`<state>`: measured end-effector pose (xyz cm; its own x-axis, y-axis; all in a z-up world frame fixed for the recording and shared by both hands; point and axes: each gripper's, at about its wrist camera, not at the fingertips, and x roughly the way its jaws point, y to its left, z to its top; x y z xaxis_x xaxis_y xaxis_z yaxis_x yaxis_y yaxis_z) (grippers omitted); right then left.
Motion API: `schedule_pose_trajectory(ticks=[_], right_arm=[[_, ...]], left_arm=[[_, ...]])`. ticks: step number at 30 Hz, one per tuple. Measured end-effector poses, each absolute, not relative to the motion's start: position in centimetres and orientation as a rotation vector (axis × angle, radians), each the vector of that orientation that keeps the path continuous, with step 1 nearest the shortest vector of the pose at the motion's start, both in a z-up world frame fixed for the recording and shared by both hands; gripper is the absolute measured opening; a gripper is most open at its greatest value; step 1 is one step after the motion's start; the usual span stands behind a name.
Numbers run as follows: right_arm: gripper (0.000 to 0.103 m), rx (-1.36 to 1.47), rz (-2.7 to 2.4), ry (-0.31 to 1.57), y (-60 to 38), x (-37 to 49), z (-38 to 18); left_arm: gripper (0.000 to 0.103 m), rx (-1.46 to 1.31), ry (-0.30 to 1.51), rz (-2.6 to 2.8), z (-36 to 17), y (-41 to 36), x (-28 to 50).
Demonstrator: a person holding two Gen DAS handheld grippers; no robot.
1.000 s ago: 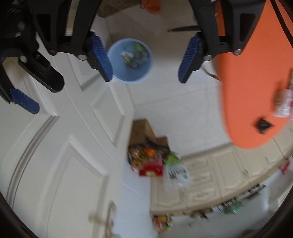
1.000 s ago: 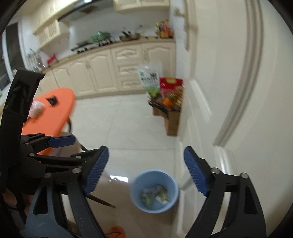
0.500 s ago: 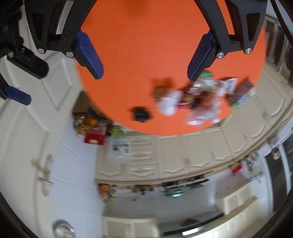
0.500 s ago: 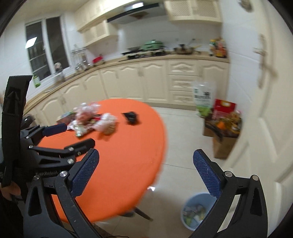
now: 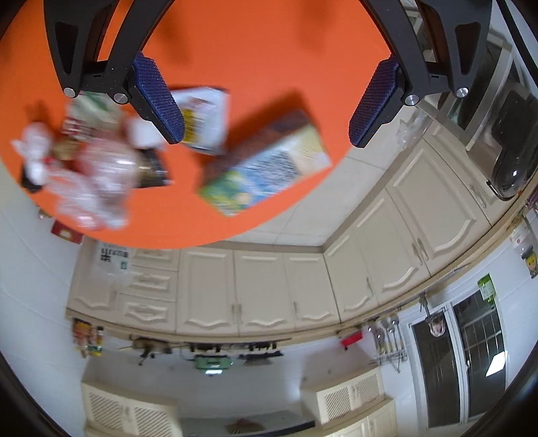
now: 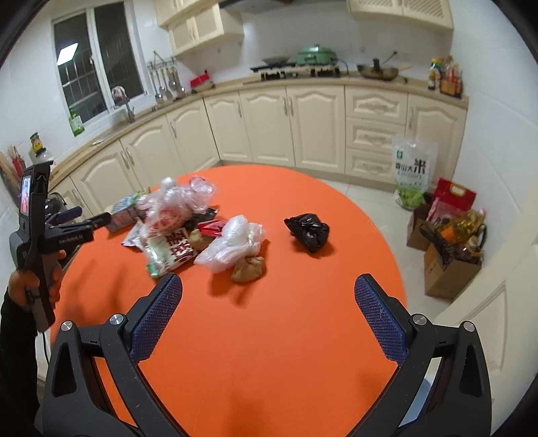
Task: Collect trash
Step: 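Return to the table and grasp the milk carton with the left gripper, then grasp the black plastic bag with the right gripper while the left holds the carton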
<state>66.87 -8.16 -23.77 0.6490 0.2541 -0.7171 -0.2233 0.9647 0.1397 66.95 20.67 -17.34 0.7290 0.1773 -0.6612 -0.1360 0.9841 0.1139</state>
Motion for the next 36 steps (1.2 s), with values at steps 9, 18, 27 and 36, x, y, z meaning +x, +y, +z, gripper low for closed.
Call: schedule_pose_trajectory(ticks=[9, 18, 27, 36], right_arm=[[0.103, 0.061, 0.267, 0.869, -8.5, 70.7, -26.5], [0.103, 0.070, 0.211, 0.881, -10.2, 73.1, -27.0], [0.103, 0.000, 0.180, 0.931, -10.5, 76.9, -28.4], [0.034, -0.113, 0.248, 0.957, -8.3, 77.8, -29.6]], left_arm=[[0.095, 0.077, 0.806, 0.047, -21.6, 26.7, 75.8], [0.067, 0.227, 0.830, 0.044, -22.5, 25.2, 80.2], [0.047, 0.188, 0.836, 0.041, -21.5, 21.6, 76.8], [0.047, 0.142, 0.792, 0.042, -18.4, 20.4, 69.9]])
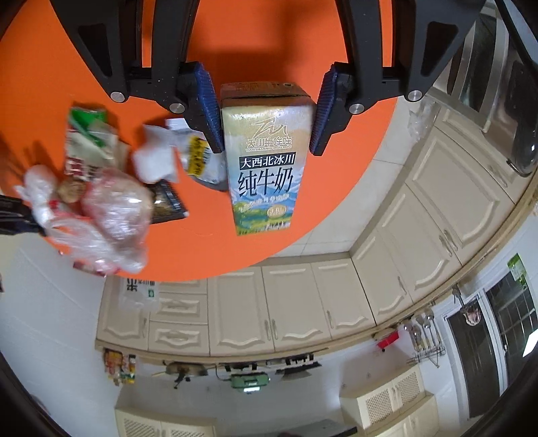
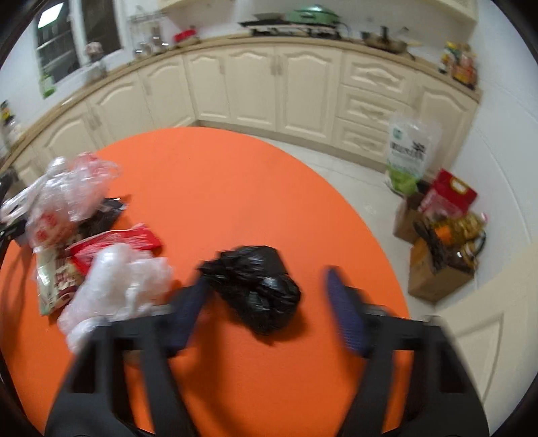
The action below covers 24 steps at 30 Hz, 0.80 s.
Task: Collect trash
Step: 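Grasp the black plastic bag with the right gripper while the left holds the carton, then carry the carton and black bag to the blue bin and open both grippers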
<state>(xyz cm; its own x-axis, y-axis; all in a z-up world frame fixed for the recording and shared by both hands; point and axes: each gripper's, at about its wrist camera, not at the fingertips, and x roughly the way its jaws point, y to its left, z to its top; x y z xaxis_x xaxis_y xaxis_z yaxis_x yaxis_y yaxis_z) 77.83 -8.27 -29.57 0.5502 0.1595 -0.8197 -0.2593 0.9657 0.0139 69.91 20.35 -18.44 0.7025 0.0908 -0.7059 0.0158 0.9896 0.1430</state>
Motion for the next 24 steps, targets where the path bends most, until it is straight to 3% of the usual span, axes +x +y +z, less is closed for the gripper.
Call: schedule_pose_trajectory(ticks=[13, 24], right_arm=[[0.033, 0.003, 0.386, 0.865, -10.6, 66.9, -25.6], [0.033, 0.095, 0.409, 0.797, -15.5, 56.2, -23.3]], left_arm=[[0.046, 0.106, 0.705, 0.001, -13.8, 14.8, 56.6], [0.046, 0.154, 0.664, -0.160, -11.4, 3.8, 45.6]])
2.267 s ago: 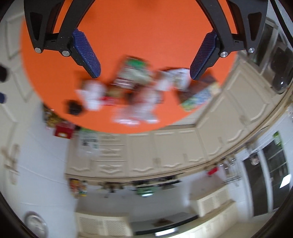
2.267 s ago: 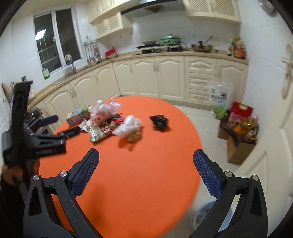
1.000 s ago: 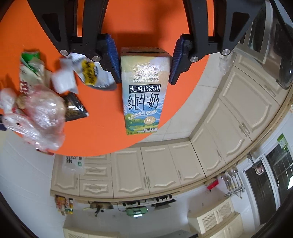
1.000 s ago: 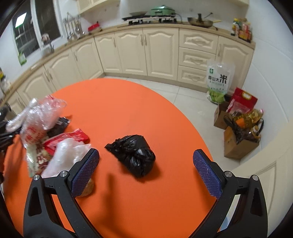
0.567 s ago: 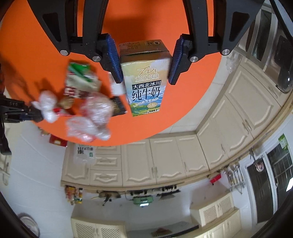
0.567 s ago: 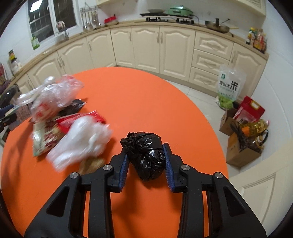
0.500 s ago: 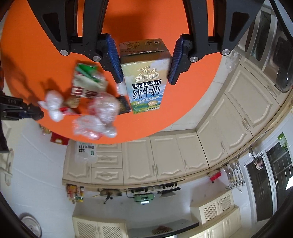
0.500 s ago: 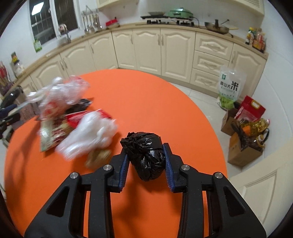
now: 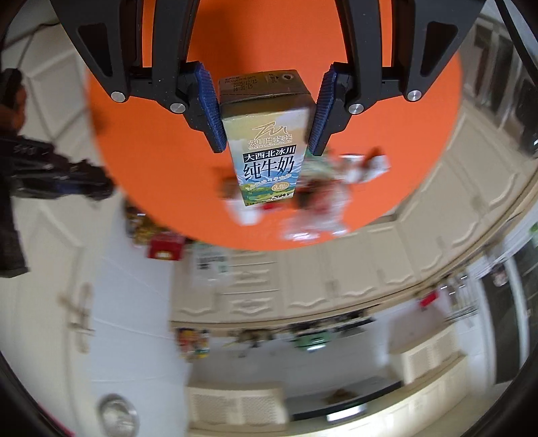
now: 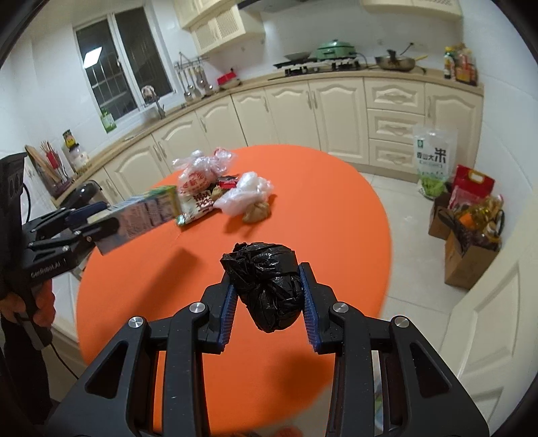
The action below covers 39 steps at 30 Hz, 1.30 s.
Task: Collect trash
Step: 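Carry the carton and black bag to the blue bin and open both grippers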
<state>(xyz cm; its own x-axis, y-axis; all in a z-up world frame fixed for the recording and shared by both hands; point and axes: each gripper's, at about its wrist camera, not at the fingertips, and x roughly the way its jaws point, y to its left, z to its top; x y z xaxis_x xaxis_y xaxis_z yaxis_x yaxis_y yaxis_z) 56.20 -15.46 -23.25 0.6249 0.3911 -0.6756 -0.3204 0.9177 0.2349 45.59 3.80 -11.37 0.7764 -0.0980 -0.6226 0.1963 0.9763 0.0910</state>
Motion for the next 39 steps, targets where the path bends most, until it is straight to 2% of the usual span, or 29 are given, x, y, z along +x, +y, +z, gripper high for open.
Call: schedule_pose_trajectory(ticks=[14, 25, 31, 34, 36, 39], right_arm=[[0.033, 0.117, 0.085, 0.793, -30.3, 46.1, -24.2], [0.033, 0.131, -0.116, 0.882, -37.8, 45.6, -30.0], [0.033, 0.134, -0.170, 0.937, -40.1, 46.2, -32.9], [0.033, 0.153, -0.172, 0.959, -40.9, 46.3, -34.2], [0.034, 0.161, -0.169, 0.967, -41.1, 46.4, -34.8], [0.034, 0.170, -0.159, 0.977, -41.1, 46.5, -35.4]], left_arm=[[0.046, 0.355, 0.725, -0.525, -13.5, -18.0, 42.3], [0.046, 0.401, 0.914, -0.592, -19.6, -27.6, 47.2], [0.047, 0.398, 0.980, -0.623, -20.7, -31.5, 51.8], [0.054, 0.389, 1.004, -0.619, -21.1, -32.4, 53.5], [0.067, 0.388, 1.001, -0.597, -21.1, -32.3, 54.6], [0.070, 0.384, 0.988, -0.575, -21.2, -32.2, 54.8]])
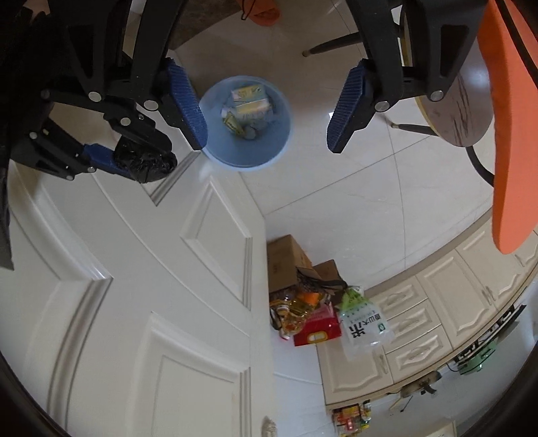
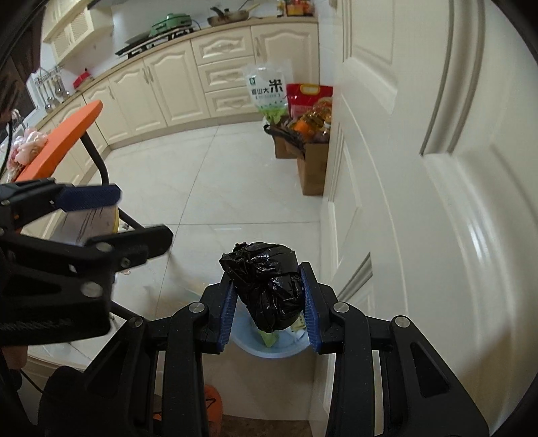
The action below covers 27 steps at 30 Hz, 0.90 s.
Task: Collect trash
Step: 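Carry the carton and black bag to the blue bin and open both grippers, then move both tools back over the table toward the plastic bags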
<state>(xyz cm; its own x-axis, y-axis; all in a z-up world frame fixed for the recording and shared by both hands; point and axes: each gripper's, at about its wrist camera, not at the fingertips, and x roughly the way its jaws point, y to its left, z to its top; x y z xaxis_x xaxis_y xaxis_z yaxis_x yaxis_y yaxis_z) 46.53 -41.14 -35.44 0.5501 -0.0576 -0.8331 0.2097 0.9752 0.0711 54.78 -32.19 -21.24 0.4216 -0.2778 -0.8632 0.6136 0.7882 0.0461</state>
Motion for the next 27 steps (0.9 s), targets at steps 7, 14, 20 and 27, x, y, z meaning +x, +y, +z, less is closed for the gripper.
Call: schedule_pose_trajectory(ticks=[7, 14, 20, 27], right_arm=[[0.034, 0.177, -0.135, 0.965, -40.3, 47.8, -35.4], [0.089, 0.193, -0.161, 0.922, -39.5, 49.2, -34.7], [0.100, 0.176, -0.161, 0.891, -37.7, 48.6, -32.4], [0.101, 0.153, -0.113, 0.814, -32.9, 47.1, -27.0]], left_arm=[[0.075, 0.383, 0.919, -0.490, -20.1, -30.7, 53.8], [0.077, 0.357, 0.857, -0.441, -18.0, -28.0, 51.8], [0.078, 0.295, 0.832, -0.433, -15.8, -25.4, 49.9], [0.080, 0.219, 0.765, -0.410, -11.1, -19.3, 46.3]])
